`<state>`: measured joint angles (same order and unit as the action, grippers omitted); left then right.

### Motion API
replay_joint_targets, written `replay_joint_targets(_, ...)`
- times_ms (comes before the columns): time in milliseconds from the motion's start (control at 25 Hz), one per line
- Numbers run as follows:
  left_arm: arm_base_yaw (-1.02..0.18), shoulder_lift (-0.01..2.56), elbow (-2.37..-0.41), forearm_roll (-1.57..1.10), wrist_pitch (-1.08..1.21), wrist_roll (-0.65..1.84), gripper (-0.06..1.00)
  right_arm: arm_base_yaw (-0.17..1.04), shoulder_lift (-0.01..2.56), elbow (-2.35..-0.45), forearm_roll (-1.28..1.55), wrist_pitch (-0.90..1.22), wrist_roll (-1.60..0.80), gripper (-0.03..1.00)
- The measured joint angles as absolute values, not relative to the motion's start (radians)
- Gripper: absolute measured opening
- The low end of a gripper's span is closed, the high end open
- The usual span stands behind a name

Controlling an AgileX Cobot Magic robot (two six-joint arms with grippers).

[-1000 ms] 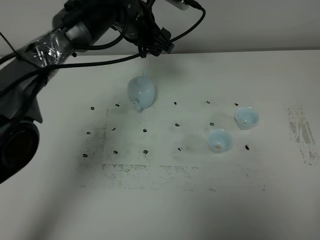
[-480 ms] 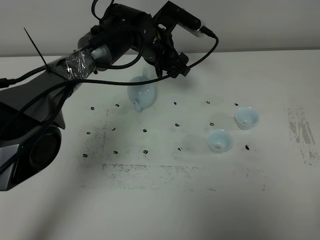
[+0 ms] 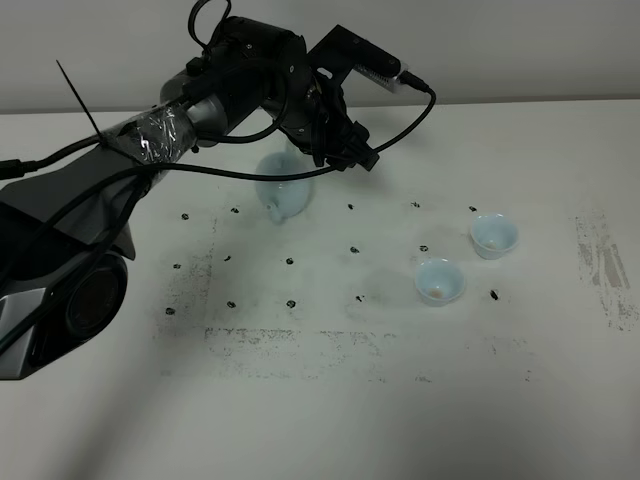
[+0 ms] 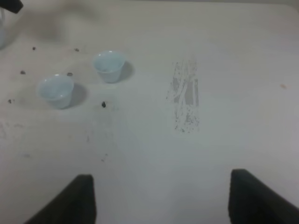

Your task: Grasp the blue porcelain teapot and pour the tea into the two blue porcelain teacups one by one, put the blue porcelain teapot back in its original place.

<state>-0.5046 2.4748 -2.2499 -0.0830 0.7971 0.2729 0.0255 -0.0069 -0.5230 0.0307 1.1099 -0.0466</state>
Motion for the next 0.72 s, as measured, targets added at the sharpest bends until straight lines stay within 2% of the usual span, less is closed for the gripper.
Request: replay_joint_targets(720, -0.463, 2.521, -2.250, -0.122, 0.727, 0.248, 0.55, 0.026, -0.007, -0.523, 0.031, 1.110, -0.047, 0.58)
